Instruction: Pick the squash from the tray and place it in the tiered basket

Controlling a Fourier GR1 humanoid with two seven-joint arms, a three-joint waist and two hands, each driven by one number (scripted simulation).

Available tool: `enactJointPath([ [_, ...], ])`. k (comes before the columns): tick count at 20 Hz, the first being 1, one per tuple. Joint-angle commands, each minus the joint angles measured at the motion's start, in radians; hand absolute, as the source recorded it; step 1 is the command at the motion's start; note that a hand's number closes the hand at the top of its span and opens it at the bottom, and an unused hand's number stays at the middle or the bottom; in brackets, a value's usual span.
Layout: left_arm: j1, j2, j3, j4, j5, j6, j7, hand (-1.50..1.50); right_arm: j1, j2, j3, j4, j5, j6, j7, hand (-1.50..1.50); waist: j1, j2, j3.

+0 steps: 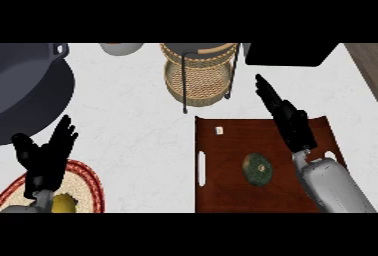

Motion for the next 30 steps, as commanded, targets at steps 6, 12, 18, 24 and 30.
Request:
enactJointPath([
  [6,0.098,-0.044,-0.081,0.018,-0.132,0.043,-0.137,0.0,0.048,-0.14,-0.252,-0.276,0.09,-0.206,-0.153,1.5,-0.096,-0.005,0.004],
  [12,0.133,-0.104,-0.117,0.014,-0.128,0.044,-0.176,0.0,0.304,0.074,-0.469,-0.276,0.027,-0.56,-0.158,-1.5,-0.11,0.0,0.006],
  [18,0.102,-0.094,-0.1,0.046,-0.147,0.008,-0.2,0.0,0.668,0.069,-0.34,-0.663,0.097,-0.472,-0.125,-1.5,-0.052,0.012,0.003],
  [24,0.107,-0.116,-0.145,0.001,-0.171,0.035,-0.155,0.0,0.816,-0.168,-0.174,-0.744,0.266,-0.318,0.19,-1.5,-0.047,0.014,-0.004],
  [30,0.063,-0.141,-0.156,0.032,-0.193,0.042,-0.16,0.0,0.827,-0.361,-0.16,-0.884,0.499,-0.226,0.524,-1.5,-0.029,0.024,-0.005],
])
